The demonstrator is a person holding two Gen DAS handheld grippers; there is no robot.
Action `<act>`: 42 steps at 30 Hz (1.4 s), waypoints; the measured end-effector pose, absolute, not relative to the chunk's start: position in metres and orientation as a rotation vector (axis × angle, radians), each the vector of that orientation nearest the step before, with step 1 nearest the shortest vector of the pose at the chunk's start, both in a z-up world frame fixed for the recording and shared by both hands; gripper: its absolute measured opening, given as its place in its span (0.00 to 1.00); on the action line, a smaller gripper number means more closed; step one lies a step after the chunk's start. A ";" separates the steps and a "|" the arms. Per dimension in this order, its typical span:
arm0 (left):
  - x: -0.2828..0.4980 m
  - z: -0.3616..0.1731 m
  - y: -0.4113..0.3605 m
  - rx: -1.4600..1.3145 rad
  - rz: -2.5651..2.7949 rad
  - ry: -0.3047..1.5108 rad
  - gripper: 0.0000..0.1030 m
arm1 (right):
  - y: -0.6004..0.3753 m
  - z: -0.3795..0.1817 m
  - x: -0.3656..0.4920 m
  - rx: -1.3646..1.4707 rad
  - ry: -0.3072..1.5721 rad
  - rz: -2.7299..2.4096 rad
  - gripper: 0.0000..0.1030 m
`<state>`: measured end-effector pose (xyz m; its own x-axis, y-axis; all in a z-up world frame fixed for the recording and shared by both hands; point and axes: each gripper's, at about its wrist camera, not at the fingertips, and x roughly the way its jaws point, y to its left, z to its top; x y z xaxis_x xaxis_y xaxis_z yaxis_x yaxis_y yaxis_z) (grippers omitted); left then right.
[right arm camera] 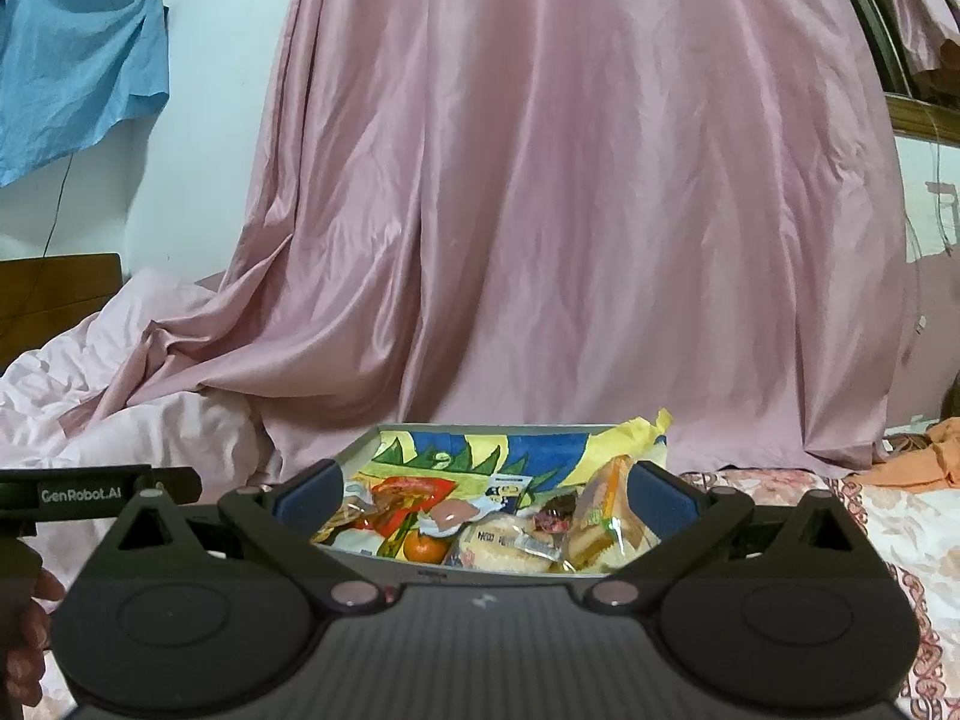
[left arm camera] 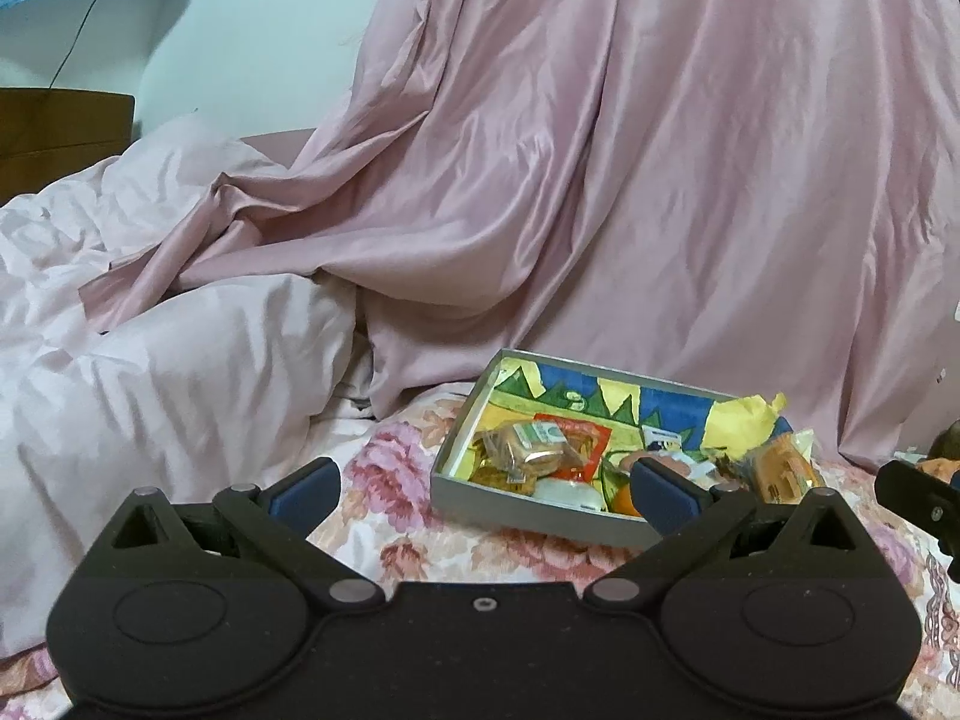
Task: Organize snacks
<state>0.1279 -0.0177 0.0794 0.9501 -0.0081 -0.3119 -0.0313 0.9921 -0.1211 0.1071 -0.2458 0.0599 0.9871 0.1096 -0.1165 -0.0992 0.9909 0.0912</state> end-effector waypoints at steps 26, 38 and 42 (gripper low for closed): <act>0.052 0.053 0.008 -0.135 0.045 0.333 0.99 | -0.235 0.036 0.042 0.090 0.132 0.093 1.00; 0.030 0.039 0.006 -0.089 0.000 0.355 0.99 | -0.224 0.028 0.024 0.076 0.145 0.073 1.00; 0.030 0.032 0.008 -0.094 -0.003 0.369 0.99 | -0.219 0.020 0.022 0.066 0.159 0.067 1.00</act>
